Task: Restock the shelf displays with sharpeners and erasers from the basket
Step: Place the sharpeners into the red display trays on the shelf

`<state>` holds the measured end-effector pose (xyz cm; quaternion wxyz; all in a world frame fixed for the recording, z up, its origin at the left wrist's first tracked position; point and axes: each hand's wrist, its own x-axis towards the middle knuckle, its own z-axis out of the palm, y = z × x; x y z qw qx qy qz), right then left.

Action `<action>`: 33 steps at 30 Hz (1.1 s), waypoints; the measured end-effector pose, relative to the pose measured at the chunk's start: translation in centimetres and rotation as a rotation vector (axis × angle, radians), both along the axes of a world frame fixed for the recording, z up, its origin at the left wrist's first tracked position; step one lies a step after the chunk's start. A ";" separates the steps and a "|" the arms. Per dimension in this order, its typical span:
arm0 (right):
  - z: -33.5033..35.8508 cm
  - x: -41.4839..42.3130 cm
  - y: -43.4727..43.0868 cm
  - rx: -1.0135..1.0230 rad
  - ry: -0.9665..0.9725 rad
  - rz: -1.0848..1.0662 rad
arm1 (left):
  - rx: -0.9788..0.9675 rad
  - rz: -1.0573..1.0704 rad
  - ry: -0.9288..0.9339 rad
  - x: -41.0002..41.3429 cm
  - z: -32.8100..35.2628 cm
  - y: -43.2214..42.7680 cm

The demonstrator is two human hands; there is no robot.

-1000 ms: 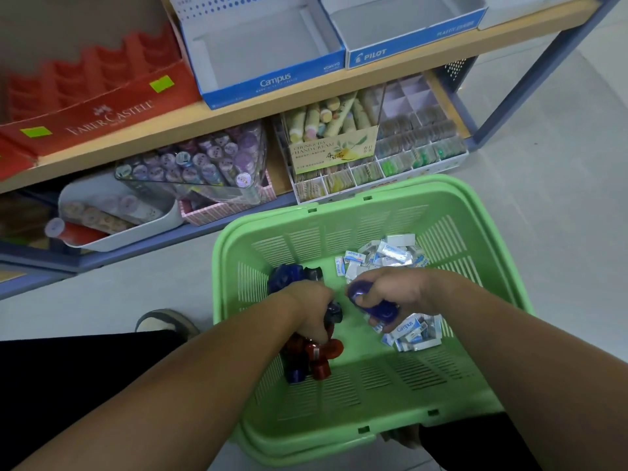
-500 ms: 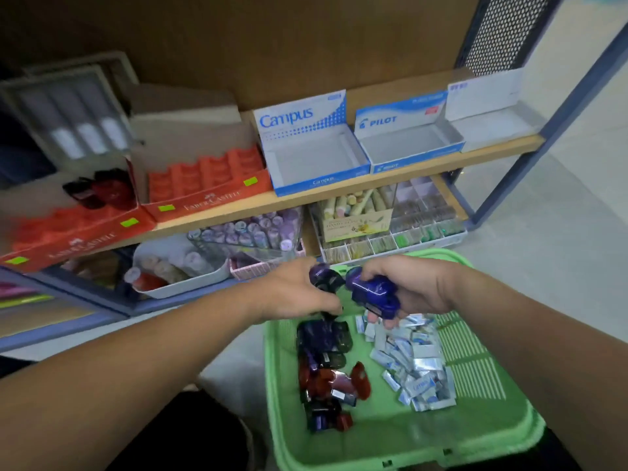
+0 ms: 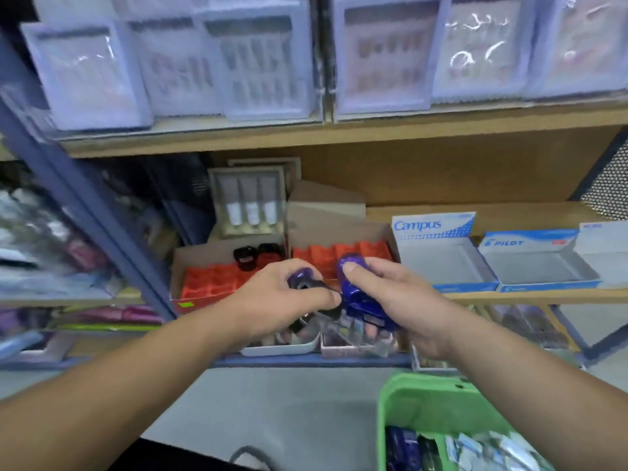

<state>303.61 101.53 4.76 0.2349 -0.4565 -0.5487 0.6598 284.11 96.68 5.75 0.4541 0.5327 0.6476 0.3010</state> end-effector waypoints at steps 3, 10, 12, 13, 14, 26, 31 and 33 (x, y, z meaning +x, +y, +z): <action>-0.3 -4.0 0.5 0.002 -0.002 0.014 | 0.008 0.070 0.026 -3.8 -0.5 0.0; -1.9 -10.7 3.9 0.143 -0.142 0.004 | 0.000 0.243 0.110 -11.0 -3.3 0.4; -1.8 -11.1 5.3 0.245 -0.277 0.049 | 0.001 0.294 0.111 -12.4 -3.7 0.5; -1.7 -11.2 5.8 0.272 -0.323 0.062 | -0.003 0.306 0.113 -13.1 -3.9 0.6; -1.4 -11.1 6.1 0.286 -0.357 0.071 | -0.008 0.313 0.112 -13.6 -4.1 0.7; -1.2 -12.9 6.9 0.562 -0.690 0.244 | 0.004 0.243 0.030 -13.9 -5.1 1.4; -0.1 -13.8 7.9 0.640 -0.811 0.287 | 0.001 0.266 -0.061 -13.9 -4.5 1.0; 0.0 -14.1 8.1 0.678 -0.843 0.326 | 0.002 0.283 -0.056 -13.7 -4.2 1.0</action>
